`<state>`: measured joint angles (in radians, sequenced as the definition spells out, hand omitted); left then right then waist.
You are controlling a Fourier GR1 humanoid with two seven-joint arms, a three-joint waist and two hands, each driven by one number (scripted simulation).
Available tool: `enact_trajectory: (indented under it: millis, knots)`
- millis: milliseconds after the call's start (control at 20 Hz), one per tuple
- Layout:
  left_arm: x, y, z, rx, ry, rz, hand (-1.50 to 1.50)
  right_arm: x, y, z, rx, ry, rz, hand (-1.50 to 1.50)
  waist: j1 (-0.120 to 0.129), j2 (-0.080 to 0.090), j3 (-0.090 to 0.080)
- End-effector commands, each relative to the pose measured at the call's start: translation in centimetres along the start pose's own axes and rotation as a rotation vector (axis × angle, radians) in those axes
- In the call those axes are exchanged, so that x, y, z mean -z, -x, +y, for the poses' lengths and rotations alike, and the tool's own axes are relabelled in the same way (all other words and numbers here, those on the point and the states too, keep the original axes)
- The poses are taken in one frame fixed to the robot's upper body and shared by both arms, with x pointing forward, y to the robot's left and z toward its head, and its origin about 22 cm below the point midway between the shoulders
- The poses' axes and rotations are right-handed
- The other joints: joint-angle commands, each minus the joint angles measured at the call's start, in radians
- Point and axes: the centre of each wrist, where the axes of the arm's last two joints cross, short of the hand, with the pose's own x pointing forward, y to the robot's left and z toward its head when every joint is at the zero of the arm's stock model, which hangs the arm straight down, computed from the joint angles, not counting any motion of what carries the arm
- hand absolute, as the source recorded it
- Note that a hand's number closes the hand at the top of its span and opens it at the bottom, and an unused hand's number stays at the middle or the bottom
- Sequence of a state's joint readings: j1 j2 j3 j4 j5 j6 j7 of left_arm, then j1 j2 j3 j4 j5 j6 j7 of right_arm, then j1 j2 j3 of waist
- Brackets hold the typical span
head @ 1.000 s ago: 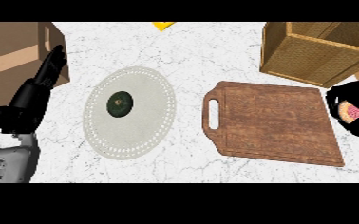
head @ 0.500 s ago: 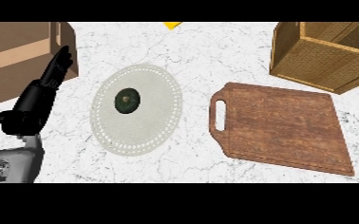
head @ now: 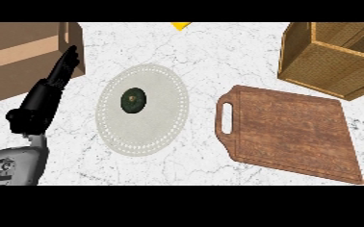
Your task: Pick the cupcake from the cutting board and place it in the basket
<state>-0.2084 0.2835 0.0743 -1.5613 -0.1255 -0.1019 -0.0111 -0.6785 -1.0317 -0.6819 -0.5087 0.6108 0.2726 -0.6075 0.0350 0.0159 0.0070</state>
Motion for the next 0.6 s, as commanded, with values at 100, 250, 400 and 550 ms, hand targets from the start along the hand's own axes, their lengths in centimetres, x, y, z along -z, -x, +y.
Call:
enact_trajectory:
  millis: [100,250,400,550]
  knots:
    - [0.1,0.6,0.1,-0.004,0.010,-0.015,0.00,2.1,-3.1,-4.5,0.130,-0.023,-0.127,1.50,0.018,0.002,-0.004]
    - [1.1,-0.9,0.2,0.008,0.001,-0.020,0.00,4.1,-6.0,-5.5,0.180,-0.063,-0.133,1.50,0.018,-0.002,-0.005]
    - [1.0,-1.5,-1.0,0.002,0.033,-0.005,0.00,6.9,-9.7,-4.7,0.152,-0.125,-0.132,1.50,0.022,-0.006,-0.007]
    - [0.9,-1.2,-0.6,-0.010,0.018,-0.013,0.00,8.7,-12.3,-3.5,0.137,-0.192,-0.137,1.50,0.012,-0.007,-0.008]
